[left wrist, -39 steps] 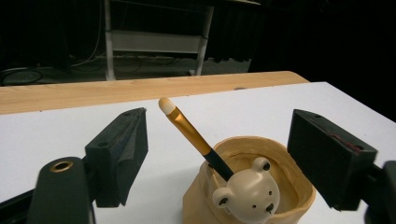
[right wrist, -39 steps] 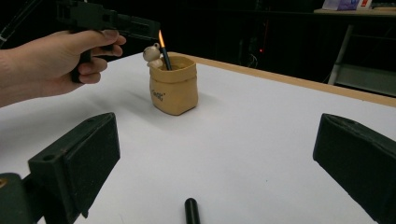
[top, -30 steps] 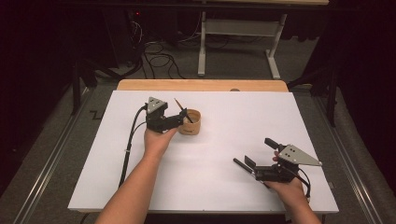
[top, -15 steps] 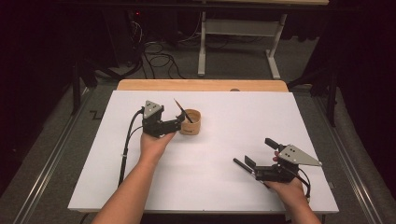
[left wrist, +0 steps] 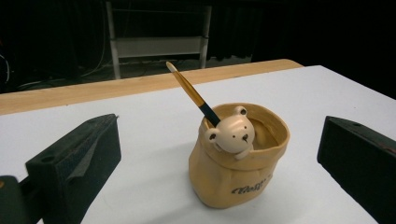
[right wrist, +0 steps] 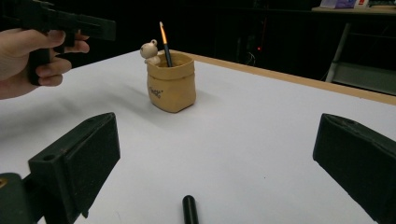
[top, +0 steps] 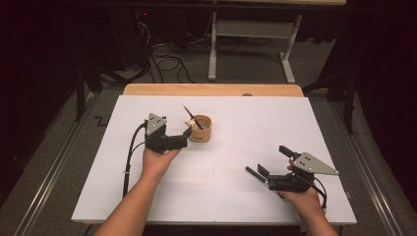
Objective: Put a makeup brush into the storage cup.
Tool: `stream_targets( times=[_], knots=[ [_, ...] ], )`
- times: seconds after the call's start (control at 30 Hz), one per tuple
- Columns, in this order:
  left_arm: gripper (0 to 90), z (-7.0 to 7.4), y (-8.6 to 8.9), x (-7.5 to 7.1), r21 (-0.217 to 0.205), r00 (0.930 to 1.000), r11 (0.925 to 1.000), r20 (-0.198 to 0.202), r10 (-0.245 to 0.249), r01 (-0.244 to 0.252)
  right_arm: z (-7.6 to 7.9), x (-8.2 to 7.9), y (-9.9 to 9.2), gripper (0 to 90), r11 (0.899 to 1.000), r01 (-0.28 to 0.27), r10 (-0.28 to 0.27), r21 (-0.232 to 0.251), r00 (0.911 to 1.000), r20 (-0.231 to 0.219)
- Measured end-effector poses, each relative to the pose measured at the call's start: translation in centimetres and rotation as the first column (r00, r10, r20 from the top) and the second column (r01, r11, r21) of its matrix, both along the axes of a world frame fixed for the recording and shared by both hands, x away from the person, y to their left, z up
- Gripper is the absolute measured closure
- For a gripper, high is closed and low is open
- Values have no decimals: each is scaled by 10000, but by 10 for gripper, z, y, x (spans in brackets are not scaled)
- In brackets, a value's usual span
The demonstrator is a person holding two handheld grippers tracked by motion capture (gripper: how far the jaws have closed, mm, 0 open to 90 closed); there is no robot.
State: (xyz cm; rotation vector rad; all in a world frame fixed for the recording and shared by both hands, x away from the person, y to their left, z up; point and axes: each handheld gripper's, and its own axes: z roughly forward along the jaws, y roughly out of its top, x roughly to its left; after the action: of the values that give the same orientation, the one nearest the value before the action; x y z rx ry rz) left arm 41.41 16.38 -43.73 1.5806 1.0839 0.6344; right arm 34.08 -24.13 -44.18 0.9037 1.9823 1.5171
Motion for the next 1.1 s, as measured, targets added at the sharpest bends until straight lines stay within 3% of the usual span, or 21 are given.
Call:
stream_targets(
  times=[0.5,0.9,1.1],
  knots=[
    [5,-10,12,-37,-64,9983,9983,-50,-576,576,-1,1,-1,14,9999,16,-16,-100,10000,66],
    [6,-20,38,-75,-435,9984,9974,-48,-569,566,-3,1,-1,14,9998,67,-66,-163,10000,39],
    [6,-20,52,-90,-227,9976,9974,16,-687,688,-4,1,-1,14,9998,149,-149,-138,9999,16]
  ],
)
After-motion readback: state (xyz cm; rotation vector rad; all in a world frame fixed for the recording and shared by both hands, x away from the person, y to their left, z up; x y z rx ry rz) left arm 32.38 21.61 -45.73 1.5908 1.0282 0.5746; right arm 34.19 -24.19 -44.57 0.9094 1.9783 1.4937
